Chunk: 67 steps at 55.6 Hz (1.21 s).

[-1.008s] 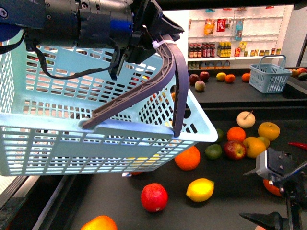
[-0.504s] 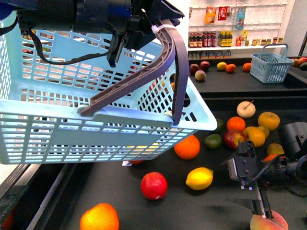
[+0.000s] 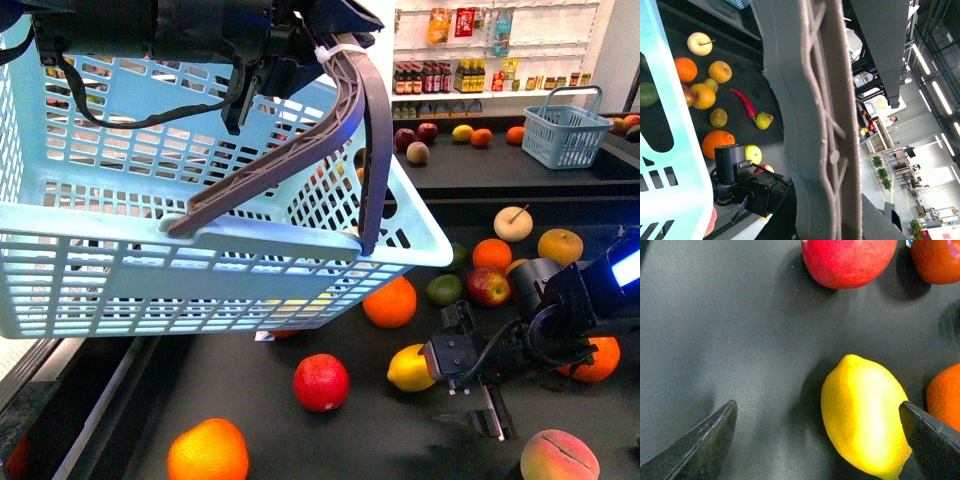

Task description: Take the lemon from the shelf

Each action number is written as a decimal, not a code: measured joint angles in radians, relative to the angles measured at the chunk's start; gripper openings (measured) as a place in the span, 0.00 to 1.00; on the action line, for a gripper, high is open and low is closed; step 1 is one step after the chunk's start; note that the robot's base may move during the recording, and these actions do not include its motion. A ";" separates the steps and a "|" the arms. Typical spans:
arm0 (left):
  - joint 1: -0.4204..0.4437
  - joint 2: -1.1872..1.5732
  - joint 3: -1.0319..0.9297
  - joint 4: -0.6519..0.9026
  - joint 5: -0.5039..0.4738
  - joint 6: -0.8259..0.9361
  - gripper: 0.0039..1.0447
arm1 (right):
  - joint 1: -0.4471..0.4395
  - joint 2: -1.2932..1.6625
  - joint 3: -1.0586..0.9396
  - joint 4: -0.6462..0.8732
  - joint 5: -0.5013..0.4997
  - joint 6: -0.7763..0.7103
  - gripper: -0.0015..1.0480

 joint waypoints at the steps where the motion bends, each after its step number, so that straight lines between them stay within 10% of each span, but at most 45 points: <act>1: 0.000 0.000 0.000 0.000 0.000 0.000 0.08 | 0.000 0.004 0.010 -0.006 0.001 0.000 0.93; 57: 0.000 0.000 0.000 0.000 0.000 -0.001 0.08 | 0.044 0.426 0.879 -0.472 0.099 0.077 0.93; 67: 0.000 0.000 0.000 0.000 0.000 -0.001 0.08 | 0.045 0.426 0.902 -0.484 0.105 0.113 0.72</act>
